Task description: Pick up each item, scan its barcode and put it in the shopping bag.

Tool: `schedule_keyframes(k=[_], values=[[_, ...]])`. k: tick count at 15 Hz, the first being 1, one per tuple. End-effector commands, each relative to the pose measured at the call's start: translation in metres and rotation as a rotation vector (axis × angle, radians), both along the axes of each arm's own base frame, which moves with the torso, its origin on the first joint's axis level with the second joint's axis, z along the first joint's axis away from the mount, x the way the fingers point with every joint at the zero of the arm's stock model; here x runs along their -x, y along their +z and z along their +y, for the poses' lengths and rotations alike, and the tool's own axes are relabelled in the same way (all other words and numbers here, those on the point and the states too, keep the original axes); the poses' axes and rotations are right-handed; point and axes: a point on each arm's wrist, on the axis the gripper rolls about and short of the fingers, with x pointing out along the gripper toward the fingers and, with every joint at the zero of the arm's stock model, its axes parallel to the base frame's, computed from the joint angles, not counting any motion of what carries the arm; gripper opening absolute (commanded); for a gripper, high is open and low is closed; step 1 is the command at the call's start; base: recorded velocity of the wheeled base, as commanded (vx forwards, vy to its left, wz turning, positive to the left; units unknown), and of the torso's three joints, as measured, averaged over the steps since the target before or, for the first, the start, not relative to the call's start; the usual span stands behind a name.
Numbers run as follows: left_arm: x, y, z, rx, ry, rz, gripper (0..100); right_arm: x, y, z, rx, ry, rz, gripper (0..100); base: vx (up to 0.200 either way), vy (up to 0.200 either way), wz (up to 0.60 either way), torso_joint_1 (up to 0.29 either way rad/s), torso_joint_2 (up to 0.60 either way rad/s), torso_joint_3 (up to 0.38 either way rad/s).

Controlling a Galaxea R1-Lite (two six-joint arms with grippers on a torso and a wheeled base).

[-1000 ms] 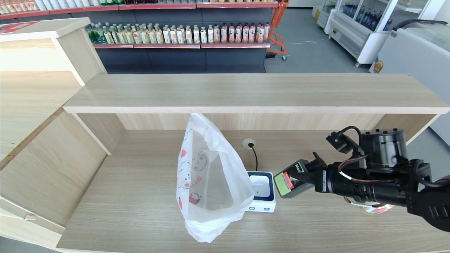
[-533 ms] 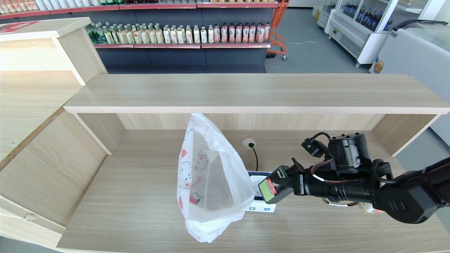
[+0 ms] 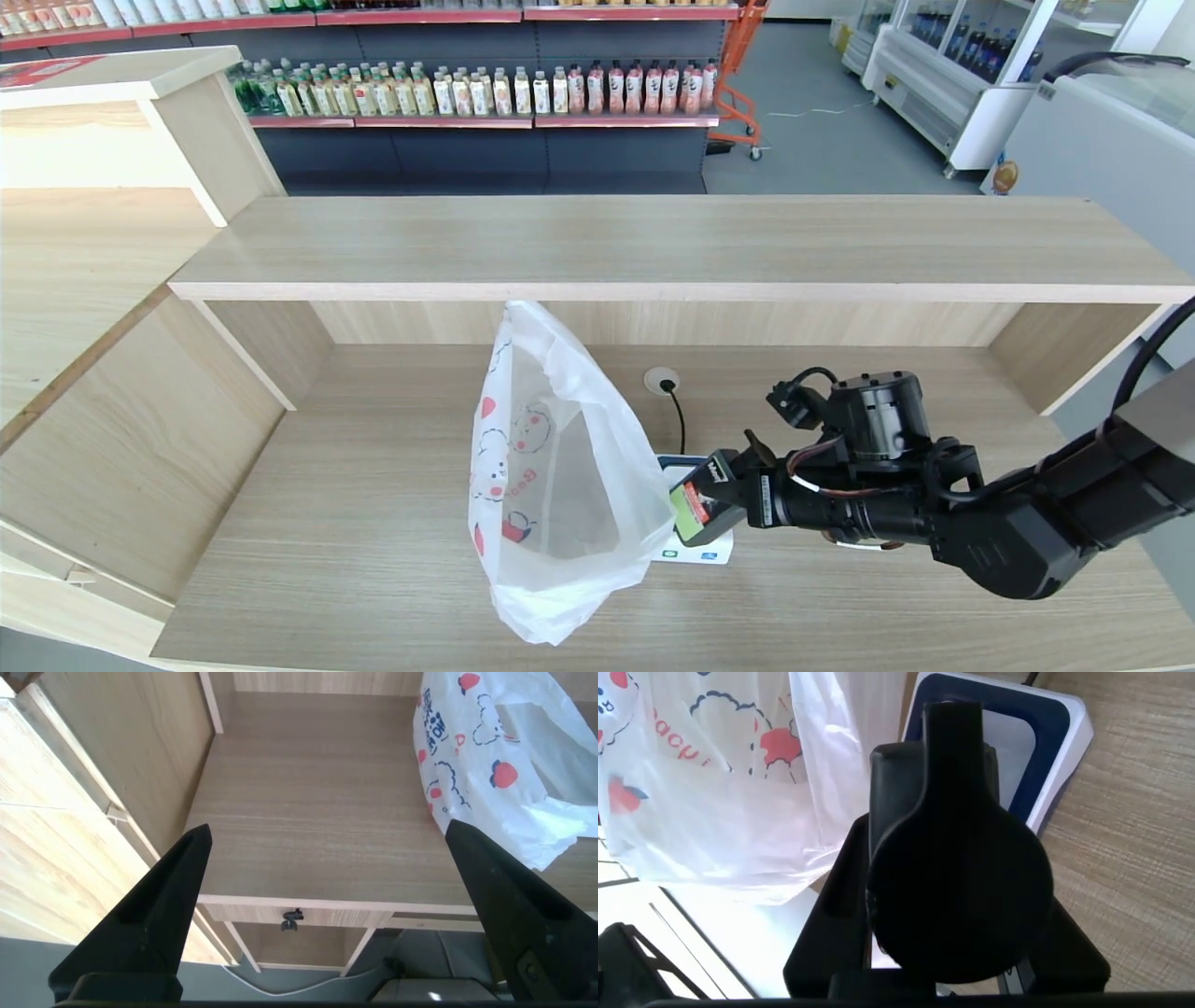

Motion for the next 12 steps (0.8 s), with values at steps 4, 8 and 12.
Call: schedule_keyframes(k=[4,8,12], values=[[0.000,0.000,0.000,0.000,0.001,0.000,100,-0.001,-0.005,0.001,0.005,0.001,0.012,0,0.000,0.000,0.00,0.000,0.00,0.000],[0.000,0.000,0.000,0.000,0.001,0.000,100,-0.003,-0.001,0.002,-0.007,0.001,-0.001,0,0.000,0.000,0.00,0.000,0.00,0.000],[0.000,0.000,0.000,0.000,0.001,0.000,100,0.013,0.060,-0.006,-0.134,-0.020,-0.180,0,0.000,0.000,0.00,0.000,0.00,0.000]])
